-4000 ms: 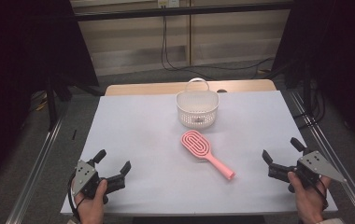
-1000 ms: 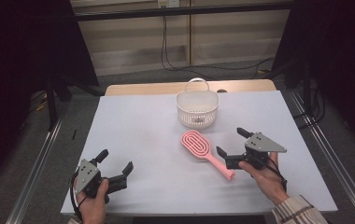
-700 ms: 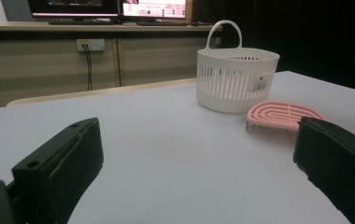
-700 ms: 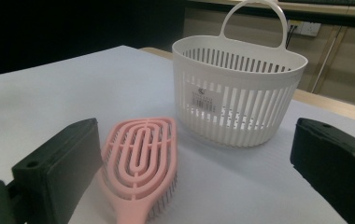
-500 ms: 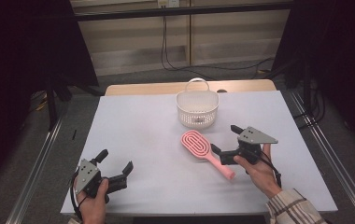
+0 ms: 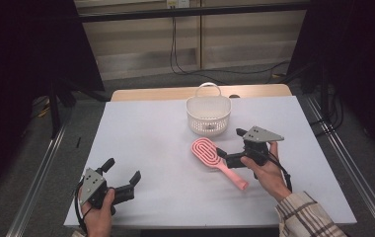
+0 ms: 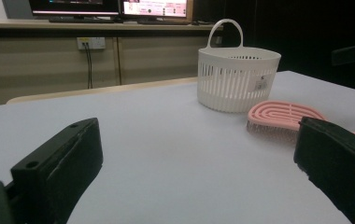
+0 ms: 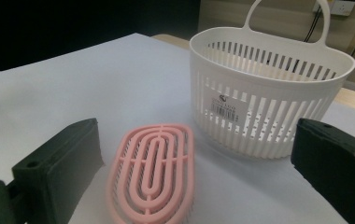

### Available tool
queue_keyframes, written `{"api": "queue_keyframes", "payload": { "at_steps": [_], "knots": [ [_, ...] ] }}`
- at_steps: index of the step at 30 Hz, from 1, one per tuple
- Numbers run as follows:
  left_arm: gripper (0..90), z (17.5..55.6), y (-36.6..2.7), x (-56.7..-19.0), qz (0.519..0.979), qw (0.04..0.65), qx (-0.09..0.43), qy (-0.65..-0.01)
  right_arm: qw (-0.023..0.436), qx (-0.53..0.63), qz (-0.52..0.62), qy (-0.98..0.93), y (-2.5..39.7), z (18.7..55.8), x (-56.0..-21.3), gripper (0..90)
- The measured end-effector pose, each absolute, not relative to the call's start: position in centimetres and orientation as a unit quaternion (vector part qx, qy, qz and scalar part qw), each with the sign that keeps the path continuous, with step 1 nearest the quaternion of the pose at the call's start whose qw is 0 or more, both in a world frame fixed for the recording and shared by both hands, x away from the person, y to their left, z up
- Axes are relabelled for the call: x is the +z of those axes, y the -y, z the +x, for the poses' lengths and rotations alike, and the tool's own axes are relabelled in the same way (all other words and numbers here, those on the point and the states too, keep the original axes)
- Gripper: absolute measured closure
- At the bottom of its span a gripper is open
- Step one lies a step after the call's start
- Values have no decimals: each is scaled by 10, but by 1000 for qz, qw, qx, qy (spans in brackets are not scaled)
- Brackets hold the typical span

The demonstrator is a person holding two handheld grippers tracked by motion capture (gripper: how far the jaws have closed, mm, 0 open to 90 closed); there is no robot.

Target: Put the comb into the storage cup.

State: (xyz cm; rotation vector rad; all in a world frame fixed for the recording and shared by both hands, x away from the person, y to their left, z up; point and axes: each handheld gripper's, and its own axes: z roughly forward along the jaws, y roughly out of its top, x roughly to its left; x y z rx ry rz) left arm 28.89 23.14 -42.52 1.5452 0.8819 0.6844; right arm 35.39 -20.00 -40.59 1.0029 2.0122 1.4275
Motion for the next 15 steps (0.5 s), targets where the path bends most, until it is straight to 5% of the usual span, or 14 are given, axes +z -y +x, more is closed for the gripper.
{"api": "queue_keyframes", "payload": {
  "at_steps": [15],
  "knots": [
    [14,289,-232,-425,663,577,292,-377,188,481,365,-775,181,371,-405,21]
  ]
}}
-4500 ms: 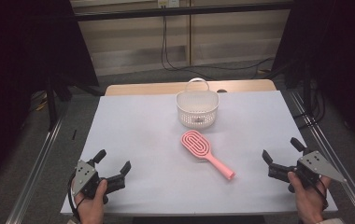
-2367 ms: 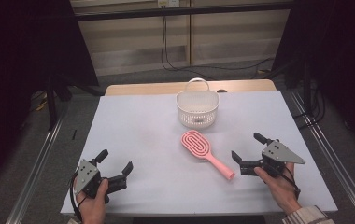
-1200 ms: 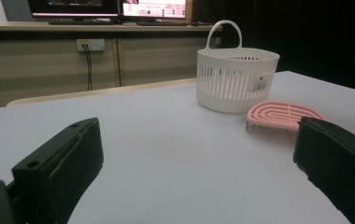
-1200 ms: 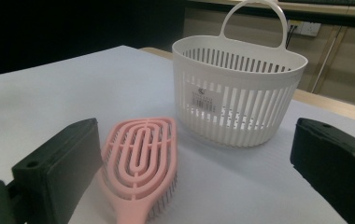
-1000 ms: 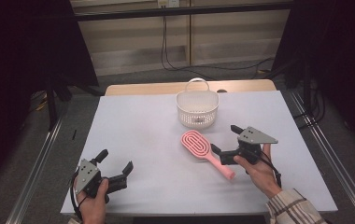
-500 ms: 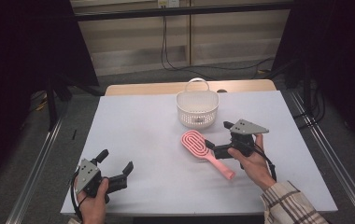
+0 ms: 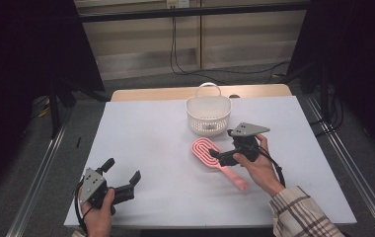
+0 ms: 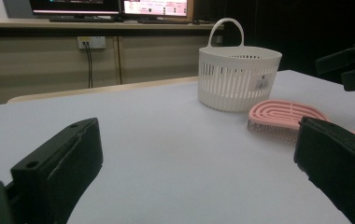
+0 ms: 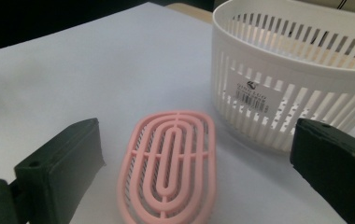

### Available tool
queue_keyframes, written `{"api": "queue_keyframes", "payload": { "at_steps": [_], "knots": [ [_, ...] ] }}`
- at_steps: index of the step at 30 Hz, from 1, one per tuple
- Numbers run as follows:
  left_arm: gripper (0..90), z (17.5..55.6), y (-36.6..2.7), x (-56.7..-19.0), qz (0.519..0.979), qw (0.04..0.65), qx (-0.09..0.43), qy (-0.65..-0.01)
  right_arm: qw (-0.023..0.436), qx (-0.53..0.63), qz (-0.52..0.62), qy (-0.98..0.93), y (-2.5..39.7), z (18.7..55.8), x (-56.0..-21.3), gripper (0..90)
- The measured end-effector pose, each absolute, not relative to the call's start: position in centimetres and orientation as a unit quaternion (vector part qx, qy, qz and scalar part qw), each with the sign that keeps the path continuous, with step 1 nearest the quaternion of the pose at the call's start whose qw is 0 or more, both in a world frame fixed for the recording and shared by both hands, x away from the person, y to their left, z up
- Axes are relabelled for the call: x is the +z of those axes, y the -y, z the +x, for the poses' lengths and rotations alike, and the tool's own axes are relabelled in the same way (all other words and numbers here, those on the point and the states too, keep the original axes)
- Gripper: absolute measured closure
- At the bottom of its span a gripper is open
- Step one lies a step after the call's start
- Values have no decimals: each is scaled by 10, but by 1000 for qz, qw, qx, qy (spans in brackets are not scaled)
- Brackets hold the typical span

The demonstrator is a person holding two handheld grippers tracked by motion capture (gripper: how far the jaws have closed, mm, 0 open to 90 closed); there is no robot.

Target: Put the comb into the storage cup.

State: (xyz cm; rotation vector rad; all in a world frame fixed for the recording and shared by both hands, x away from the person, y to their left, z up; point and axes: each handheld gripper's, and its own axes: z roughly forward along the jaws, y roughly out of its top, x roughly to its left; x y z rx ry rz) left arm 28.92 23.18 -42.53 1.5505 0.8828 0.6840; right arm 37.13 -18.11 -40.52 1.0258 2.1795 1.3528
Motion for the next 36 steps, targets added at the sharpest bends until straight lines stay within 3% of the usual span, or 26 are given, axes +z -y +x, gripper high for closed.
{"api": "queue_keyframes", "payload": {
  "at_steps": [14,32,36],
  "knots": [
    [14,290,-231,-426,665,577,288,-377,123,426,381,-812,173,384,-408,19],
    [14,290,-231,-426,668,578,285,-373,81,351,371,-856,159,393,-402,51],
    [14,290,-231,-426,670,577,285,-370,89,334,362,-866,156,396,-401,50]
  ]
}}
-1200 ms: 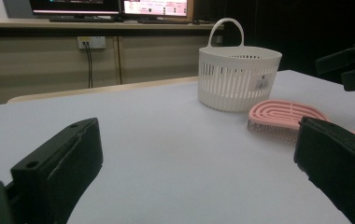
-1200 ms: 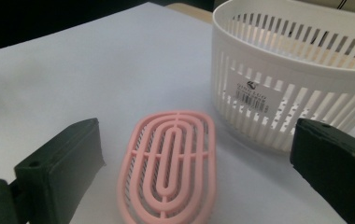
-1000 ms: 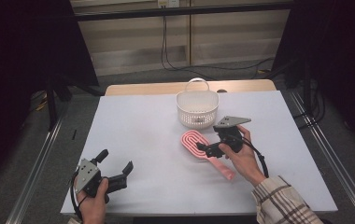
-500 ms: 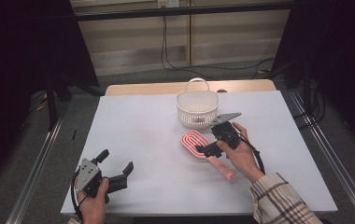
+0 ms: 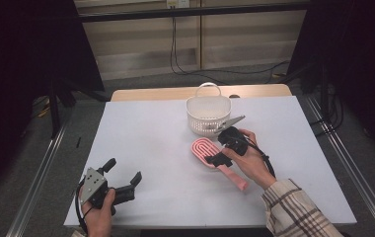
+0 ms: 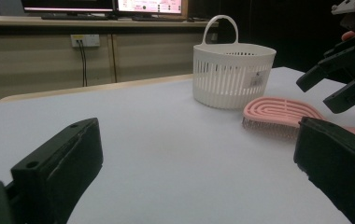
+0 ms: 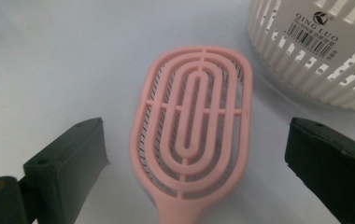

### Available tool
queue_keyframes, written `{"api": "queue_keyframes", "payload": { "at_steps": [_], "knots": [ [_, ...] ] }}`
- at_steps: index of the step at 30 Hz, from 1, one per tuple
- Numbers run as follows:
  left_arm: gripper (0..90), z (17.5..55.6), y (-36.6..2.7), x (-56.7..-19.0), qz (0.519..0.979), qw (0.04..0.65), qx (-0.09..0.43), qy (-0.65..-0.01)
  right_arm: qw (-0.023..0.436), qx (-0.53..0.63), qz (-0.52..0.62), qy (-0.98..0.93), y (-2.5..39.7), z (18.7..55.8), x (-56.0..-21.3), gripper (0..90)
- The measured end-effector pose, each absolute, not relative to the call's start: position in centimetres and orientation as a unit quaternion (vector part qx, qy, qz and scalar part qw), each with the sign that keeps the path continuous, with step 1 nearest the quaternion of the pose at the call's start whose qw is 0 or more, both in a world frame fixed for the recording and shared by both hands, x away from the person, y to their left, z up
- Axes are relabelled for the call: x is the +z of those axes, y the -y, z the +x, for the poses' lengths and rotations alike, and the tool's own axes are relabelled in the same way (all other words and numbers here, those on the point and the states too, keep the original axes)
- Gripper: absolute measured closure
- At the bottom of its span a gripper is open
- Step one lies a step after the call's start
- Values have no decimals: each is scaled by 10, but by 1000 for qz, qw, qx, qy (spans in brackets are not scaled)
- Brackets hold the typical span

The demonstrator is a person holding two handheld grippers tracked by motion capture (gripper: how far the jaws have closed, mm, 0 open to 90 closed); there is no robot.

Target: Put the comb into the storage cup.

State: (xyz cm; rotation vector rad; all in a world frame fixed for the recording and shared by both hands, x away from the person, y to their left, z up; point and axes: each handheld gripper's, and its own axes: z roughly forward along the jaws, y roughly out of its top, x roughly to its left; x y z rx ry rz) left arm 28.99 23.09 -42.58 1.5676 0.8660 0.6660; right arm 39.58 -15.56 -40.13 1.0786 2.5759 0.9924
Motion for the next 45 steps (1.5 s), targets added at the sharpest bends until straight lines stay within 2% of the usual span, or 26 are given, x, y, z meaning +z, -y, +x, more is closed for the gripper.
{"api": "queue_keyframes", "payload": {
  "at_steps": [21,23,25,30,33,45],
  "knots": [
    [14,290,-231,-426,670,579,283,-370,72,277,376,-881,137,411,-405,54],
    [14,290,-231,-426,670,579,283,-370,54,274,377,-883,136,412,-406,94],
    [14,290,-231,-426,671,578,282,-368,47,273,375,-885,134,413,-407,94],
    [14,290,-231,-426,671,578,282,-369,53,268,385,-882,131,416,-408,82],
    [14,290,-231,-426,671,578,283,-369,47,255,390,-884,129,417,-409,106],
    [14,290,-231,-426,673,577,281,-368,67,236,378,-892,123,422,-417,57]
  ]
}}
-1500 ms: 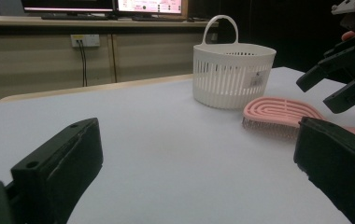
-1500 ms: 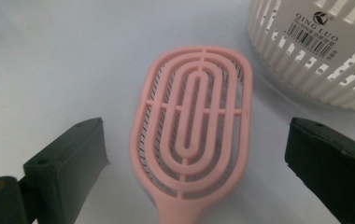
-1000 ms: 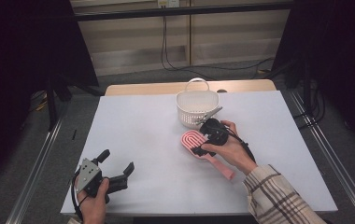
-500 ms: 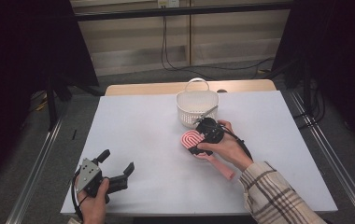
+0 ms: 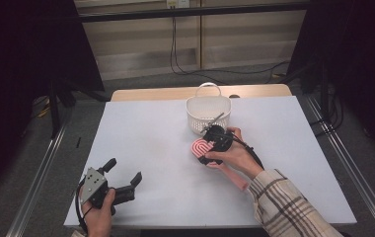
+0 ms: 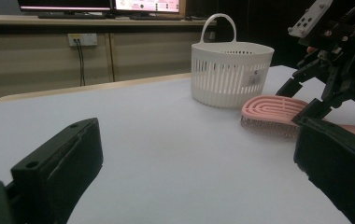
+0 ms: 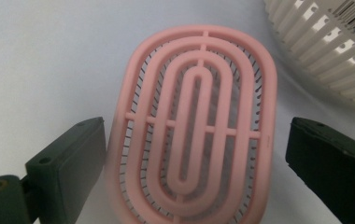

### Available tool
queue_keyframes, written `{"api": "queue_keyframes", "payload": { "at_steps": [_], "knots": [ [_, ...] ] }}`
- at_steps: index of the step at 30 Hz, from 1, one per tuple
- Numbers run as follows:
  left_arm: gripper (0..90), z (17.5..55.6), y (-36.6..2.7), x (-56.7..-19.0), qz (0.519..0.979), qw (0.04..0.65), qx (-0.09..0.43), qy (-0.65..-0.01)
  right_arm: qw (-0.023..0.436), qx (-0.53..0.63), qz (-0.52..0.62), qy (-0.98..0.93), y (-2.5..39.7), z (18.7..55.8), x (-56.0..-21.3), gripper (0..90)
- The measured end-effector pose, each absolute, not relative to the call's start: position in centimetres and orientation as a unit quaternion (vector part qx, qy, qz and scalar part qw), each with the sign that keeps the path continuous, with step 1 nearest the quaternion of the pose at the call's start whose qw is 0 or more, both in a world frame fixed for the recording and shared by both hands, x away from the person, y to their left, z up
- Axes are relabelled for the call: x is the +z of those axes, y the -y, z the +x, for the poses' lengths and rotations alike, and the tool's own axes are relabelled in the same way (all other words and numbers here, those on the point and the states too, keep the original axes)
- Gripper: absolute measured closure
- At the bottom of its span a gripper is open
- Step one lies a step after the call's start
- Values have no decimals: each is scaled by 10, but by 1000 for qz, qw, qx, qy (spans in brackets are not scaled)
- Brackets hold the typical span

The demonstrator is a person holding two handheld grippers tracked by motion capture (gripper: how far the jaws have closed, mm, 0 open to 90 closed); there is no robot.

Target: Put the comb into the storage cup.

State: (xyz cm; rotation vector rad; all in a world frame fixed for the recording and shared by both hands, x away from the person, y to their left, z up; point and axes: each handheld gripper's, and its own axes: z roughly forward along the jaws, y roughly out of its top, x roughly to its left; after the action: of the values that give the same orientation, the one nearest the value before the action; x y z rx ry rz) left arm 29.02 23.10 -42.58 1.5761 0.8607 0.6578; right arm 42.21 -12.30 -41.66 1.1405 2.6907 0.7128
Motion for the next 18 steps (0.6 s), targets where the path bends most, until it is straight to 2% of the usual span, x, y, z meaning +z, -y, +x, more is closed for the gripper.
{"api": "queue_keyframes", "payload": {
  "at_steps": [18],
  "knots": [
    [15,290,-231,-426,675,575,280,-367,59,207,393,-894,117,425,-424,47]
  ]
}}
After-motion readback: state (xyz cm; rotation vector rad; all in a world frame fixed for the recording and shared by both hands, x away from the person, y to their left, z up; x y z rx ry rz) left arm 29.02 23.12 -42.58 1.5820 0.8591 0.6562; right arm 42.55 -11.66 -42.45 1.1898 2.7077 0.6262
